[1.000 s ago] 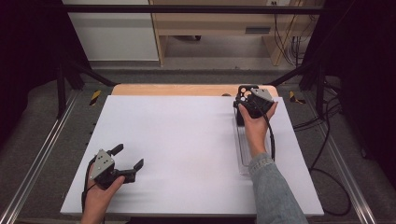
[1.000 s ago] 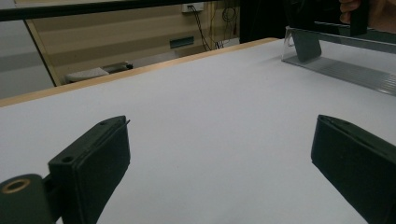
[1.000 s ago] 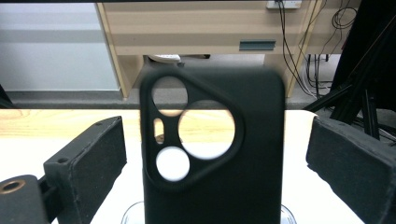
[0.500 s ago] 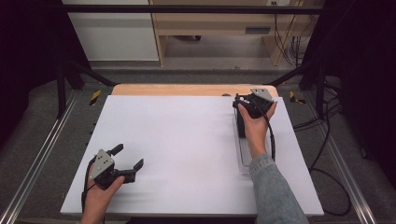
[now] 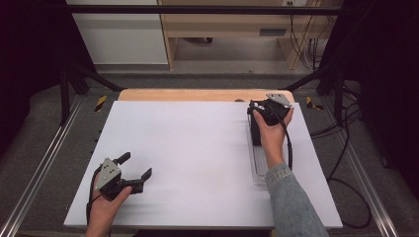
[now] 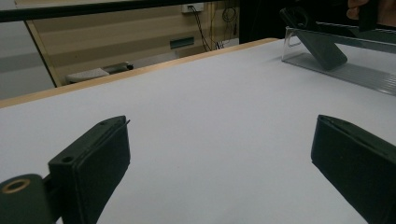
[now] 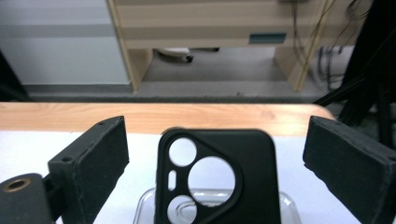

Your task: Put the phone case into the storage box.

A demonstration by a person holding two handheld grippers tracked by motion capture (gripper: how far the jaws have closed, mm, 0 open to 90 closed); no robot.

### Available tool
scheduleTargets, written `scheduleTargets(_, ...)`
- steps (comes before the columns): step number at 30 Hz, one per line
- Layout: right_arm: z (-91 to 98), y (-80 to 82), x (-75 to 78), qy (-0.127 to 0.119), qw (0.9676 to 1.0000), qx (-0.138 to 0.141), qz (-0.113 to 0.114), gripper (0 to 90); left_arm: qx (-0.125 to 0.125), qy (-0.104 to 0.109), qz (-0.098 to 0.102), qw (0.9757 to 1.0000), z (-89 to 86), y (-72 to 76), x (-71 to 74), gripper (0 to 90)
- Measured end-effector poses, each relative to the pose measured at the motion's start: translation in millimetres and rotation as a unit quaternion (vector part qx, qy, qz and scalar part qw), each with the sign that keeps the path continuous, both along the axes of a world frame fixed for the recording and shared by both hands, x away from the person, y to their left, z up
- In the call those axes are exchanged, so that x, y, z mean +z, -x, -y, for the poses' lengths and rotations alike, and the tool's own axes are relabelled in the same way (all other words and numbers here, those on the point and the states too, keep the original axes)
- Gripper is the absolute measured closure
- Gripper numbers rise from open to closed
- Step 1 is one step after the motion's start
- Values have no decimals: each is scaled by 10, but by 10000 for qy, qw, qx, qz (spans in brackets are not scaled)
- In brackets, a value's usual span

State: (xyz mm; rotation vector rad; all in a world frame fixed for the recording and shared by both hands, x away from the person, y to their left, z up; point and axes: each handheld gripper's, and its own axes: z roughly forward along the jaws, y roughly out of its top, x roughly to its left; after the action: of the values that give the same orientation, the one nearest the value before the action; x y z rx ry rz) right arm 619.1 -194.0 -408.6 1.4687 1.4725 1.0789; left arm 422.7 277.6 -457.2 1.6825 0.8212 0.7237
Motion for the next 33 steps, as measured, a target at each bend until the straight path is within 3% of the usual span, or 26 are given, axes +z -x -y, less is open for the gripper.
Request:
scheduleTargets(6,25,17,-9,-98,9995,245,-152,58,8,4,1,10000,-7,0,1,48)
scheduleTargets(23,-10,86,41,-186,9976,630,-212,55,14,5,12,10000,-11,1,5,48)
scheduleTargets(29,-43,117,64,-330,9954,850,-304,58,18,20,18,10000,-10,2,5,48)
scheduleTargets(33,-49,139,68,-289,9944,958,-334,67,20,11,24,10000,-8,3,6,48)
